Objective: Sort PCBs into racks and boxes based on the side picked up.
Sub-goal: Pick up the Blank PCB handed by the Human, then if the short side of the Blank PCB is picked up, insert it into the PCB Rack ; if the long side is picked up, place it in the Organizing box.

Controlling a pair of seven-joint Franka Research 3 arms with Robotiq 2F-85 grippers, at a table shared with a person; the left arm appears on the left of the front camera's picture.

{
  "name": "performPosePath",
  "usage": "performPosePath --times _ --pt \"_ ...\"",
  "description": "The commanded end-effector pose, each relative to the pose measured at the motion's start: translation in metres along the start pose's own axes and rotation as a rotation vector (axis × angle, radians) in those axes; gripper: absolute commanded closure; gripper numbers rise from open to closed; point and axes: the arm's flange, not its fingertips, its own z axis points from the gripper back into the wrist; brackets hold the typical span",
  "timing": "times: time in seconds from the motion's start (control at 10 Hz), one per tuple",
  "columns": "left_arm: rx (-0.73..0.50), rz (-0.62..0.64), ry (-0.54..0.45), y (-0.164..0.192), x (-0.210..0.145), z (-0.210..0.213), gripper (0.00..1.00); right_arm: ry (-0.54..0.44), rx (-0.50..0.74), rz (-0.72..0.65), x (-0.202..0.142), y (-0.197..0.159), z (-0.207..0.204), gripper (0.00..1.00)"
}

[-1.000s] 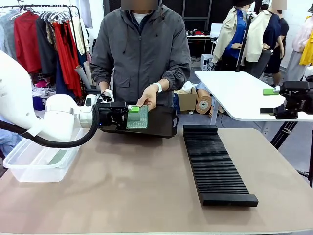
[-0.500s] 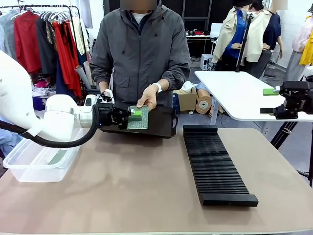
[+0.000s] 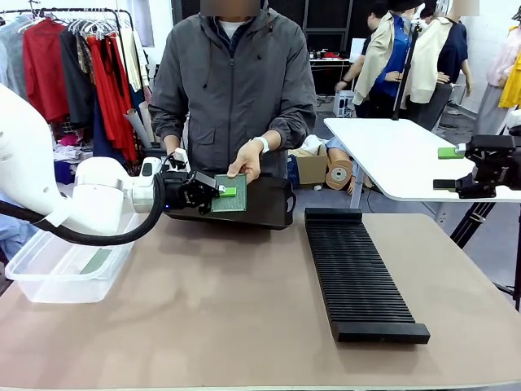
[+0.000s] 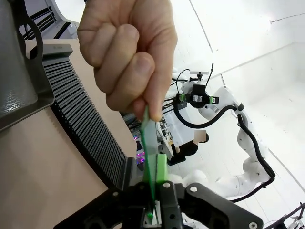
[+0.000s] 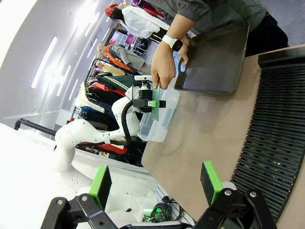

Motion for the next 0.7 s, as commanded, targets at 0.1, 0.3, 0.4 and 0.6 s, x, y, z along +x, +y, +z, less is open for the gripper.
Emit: performPosePath --times 0.1,0.3,0.4,0.6 --pt "-0.018 0.012 0.010 -0.0035 0.0048 0.0012 1.00 -0.003 0.006 0.004 0.0007 0.0020 -0.0002 0.00" --pt "0.000 0.002 -0.001 -0.0002 0.0004 0.0003 1.00 -0.003 0.006 0.004 0.0007 0.0020 -0.0002 0.00" --pt "0.000 0.002 -0.001 -0.0002 0.0004 0.0003 1.00 -0.003 0.006 0.004 0.0007 0.0020 -0.0002 0.00" --pt "0.000 0.002 -0.001 -0.0002 0.0004 0.0003 1.00 -0.003 0.006 0.004 0.0007 0.0020 -0.0002 0.00"
